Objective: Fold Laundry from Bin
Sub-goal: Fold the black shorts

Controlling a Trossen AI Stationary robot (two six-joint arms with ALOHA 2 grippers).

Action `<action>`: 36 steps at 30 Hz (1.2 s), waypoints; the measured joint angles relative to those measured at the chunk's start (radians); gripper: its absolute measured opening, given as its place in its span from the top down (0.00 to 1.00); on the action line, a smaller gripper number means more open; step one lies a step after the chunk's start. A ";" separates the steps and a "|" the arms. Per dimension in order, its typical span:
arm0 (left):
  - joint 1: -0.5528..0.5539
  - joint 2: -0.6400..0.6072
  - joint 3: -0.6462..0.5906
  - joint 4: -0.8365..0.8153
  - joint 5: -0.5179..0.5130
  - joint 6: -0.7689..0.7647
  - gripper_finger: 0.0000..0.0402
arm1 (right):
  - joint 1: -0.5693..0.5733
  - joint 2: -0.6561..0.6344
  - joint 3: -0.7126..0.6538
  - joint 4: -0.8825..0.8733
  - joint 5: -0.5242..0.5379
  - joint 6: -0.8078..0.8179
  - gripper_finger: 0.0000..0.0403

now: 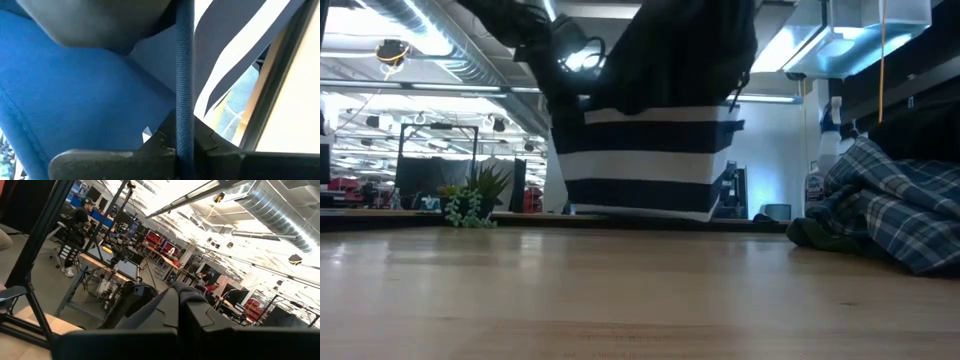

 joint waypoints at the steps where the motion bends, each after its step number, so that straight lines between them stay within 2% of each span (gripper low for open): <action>1: 0.010 0.000 0.000 0.004 0.007 -0.003 1.00 | 0.000 0.000 0.000 -0.003 0.000 0.000 1.00; 9: 0.059 0.000 0.000 0.049 0.020 -0.058 1.00 | 0.000 0.000 0.000 0.003 -0.021 -0.001 1.00; 21: 0.117 -0.001 0.001 0.036 -0.029 -0.205 1.00 | 0.001 0.000 0.026 -0.021 -0.201 0.082 1.00; 27: 0.122 -0.002 0.001 0.039 -0.014 -0.207 0.99 | 0.000 0.007 0.026 -0.077 -0.175 0.106 1.00; 36: 0.104 -0.006 0.006 0.039 0.085 -0.079 0.89 | 0.001 0.041 0.025 -0.113 -0.096 0.111 1.00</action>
